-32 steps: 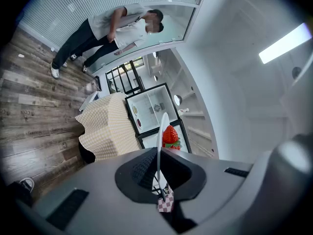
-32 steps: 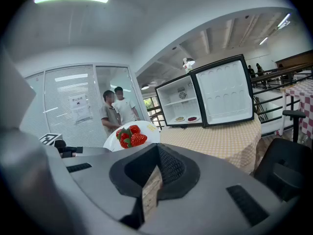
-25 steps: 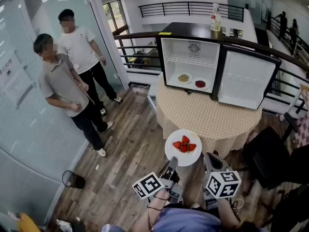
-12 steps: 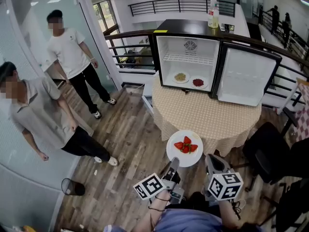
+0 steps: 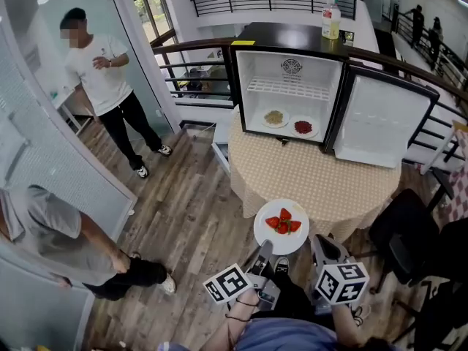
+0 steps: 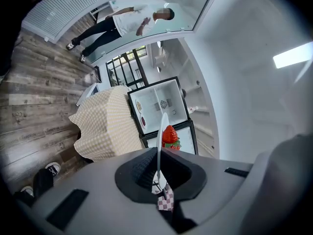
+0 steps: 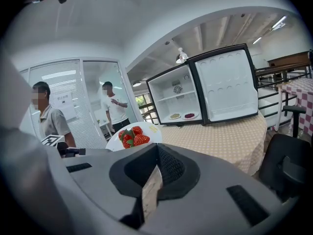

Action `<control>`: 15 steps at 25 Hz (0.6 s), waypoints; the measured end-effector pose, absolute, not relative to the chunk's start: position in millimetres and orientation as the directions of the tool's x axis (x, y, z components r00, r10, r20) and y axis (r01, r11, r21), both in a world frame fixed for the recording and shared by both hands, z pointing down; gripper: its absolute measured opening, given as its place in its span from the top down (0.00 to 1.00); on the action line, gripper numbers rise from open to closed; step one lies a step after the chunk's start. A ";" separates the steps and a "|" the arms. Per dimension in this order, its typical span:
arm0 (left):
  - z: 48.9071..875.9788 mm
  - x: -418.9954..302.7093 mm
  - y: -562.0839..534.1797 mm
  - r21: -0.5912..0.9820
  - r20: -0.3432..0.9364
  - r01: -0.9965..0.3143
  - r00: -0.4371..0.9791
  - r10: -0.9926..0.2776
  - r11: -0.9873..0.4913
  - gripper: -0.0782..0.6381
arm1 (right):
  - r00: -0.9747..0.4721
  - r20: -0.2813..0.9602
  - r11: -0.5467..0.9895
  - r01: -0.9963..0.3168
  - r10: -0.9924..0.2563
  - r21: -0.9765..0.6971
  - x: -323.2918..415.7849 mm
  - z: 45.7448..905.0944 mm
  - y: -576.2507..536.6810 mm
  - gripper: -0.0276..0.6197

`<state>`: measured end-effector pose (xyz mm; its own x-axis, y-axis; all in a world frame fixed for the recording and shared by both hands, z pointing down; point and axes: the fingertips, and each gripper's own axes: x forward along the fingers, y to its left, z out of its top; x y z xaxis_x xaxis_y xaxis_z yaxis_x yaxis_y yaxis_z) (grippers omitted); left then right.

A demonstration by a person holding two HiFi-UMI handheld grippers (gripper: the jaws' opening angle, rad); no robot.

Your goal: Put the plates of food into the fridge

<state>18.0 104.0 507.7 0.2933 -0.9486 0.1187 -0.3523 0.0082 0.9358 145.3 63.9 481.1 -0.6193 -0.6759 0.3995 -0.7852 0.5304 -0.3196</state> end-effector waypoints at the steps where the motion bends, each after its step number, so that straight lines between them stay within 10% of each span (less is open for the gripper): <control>1: 508.8 13.3 96.0 0.936 0.119 -0.353 0.289 -0.950 0.010 0.86 | -0.624 0.398 0.534 -0.782 -0.673 -0.322 140.3 482.2 55.2 0.93; 15: 499.0 -41.2 -63.2 0.908 0.138 -0.418 0.261 -0.955 0.017 0.86 | -0.670 0.383 0.580 -0.743 -0.636 -0.334 79.0 485.3 -123.8 0.93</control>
<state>-41.2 -63.2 499.0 0.2606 -0.9555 0.1384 -0.4183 0.0174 0.9082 79.0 -123.8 485.3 -0.6697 -0.6365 0.3826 -0.7425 0.5805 -0.3342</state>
